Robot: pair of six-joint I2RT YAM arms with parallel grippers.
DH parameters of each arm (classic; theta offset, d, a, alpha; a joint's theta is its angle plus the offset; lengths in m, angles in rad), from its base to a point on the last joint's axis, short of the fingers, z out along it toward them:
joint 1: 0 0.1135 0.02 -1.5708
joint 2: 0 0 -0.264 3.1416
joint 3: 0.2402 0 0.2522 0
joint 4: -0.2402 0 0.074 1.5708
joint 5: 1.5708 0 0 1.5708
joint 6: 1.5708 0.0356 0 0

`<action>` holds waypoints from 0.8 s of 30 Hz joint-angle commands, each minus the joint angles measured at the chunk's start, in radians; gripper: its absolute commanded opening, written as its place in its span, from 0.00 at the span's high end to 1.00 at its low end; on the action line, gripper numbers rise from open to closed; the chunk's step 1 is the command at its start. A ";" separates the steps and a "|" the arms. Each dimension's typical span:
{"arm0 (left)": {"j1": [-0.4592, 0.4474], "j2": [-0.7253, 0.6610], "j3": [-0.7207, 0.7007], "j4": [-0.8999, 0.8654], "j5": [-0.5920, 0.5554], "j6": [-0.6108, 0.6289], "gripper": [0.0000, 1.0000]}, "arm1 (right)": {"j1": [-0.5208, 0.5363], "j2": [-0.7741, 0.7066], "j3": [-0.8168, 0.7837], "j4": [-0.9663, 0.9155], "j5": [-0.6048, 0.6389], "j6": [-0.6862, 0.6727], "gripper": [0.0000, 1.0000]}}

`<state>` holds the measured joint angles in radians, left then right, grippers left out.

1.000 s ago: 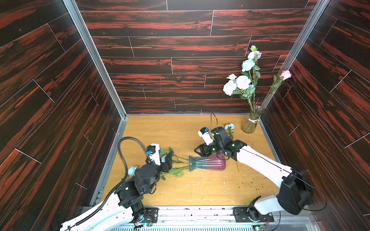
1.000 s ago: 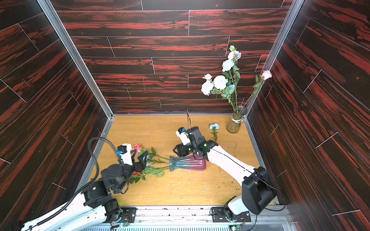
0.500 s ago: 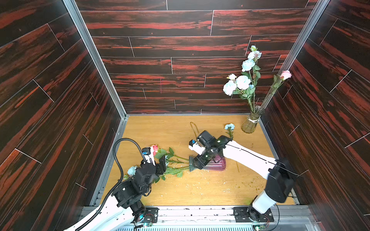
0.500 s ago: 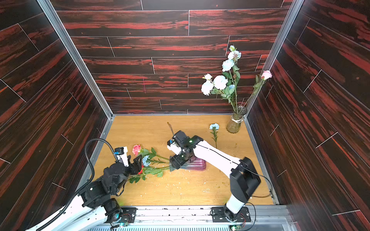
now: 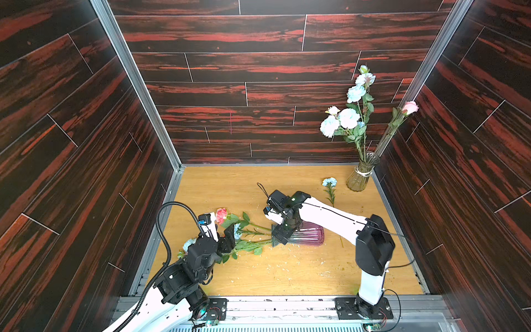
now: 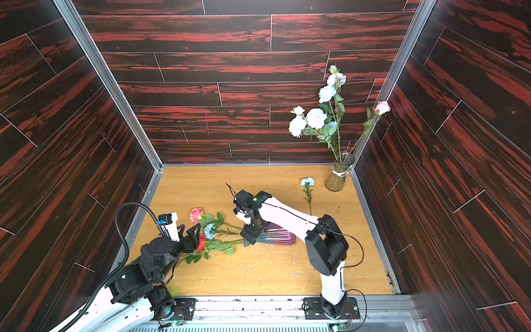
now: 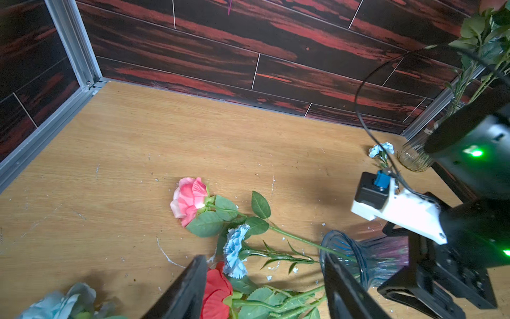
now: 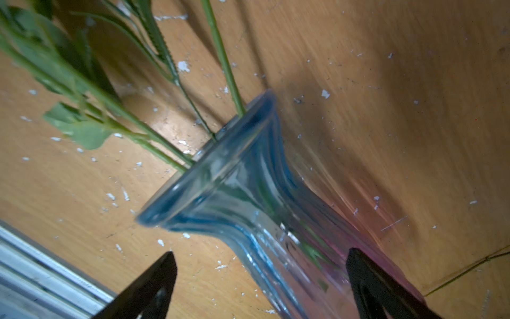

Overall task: Pick out blue flowers from the vase
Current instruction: Pick up the vase from the center of the board.

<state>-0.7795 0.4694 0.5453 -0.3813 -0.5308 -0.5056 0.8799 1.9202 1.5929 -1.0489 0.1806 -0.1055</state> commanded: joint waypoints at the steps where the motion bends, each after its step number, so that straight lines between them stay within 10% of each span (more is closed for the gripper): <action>1: 0.005 -0.022 -0.016 -0.036 -0.009 0.004 0.31 | 0.007 0.043 0.044 -0.054 0.014 -0.032 0.02; 24: 0.011 -0.013 -0.001 -0.026 -0.004 0.021 0.32 | -0.010 0.158 -0.043 0.160 -0.264 -0.018 0.21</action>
<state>-0.7731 0.4431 0.5377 -0.3962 -0.5308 -0.4942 0.8715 2.0998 1.5963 -0.9718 0.0143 -0.1623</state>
